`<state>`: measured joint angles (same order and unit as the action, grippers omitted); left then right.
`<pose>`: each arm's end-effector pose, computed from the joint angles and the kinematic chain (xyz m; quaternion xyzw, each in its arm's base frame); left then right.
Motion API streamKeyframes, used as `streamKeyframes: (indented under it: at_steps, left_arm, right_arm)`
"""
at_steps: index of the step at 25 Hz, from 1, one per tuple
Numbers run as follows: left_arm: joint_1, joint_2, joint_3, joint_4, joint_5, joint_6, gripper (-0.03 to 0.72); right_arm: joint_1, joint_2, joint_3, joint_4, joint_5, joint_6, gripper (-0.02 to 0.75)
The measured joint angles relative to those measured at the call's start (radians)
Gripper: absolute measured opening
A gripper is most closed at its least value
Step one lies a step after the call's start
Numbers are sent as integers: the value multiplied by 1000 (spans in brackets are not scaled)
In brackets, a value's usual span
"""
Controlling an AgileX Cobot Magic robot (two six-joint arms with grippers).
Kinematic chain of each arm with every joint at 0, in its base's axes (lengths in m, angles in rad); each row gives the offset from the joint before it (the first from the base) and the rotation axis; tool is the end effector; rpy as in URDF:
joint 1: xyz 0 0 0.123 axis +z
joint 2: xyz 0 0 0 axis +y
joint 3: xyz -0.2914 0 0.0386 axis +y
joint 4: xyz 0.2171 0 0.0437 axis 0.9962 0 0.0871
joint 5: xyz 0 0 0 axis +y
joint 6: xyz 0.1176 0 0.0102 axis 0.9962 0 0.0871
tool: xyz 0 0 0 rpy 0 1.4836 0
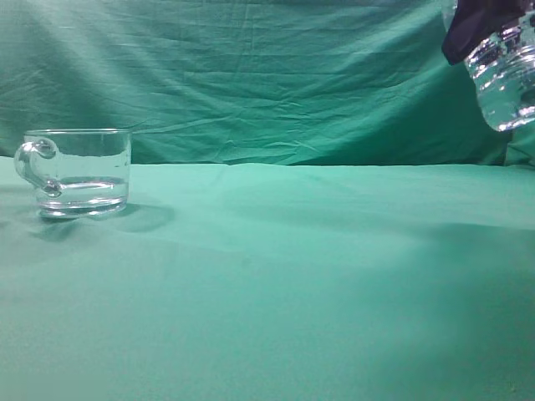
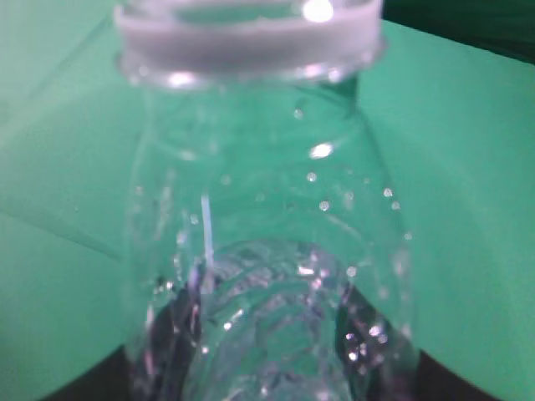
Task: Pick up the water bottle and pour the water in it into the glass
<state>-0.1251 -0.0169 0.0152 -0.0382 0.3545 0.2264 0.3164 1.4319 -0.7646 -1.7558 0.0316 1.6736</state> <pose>0.0384 -0.0064 0.1697 0.1288 0.7839 0.0146 0.6072 0.2811 0.0881 0.2528 -0.1667 0.8624 0.0423 0.4762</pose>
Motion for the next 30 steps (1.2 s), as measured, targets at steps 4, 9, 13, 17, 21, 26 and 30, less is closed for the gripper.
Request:
streamKeyframes:
  at_steps: [4,9,13,17,21,26,30]
  left_arm:
    - [0,0,0,0,0,0,0]
    - [0,0,0,0,0,0,0]
    - [0,0,0,0,0,0,0]
    - [0,0,0,0,0,0,0]
    - [0,0,0,0,0,0,0]
    - [0,0,0,0,0,0,0]
    - [0,0,0,0,0,0,0]
  right_arm:
    - [0,36,-5,-1,-3,-60,327]
    - [0,45,-40,-4,-70,-71,327]
    - [0,45,-54,-4,-119,-73,327]
    - [0,45,-54,-4,-148,-112,327]
    - [-33,50,-54,40,-250,-194,327]
    - [-91,115,-55,351,-420,-550,327]
    - [-91,188,-56,604,-484,-829,327]
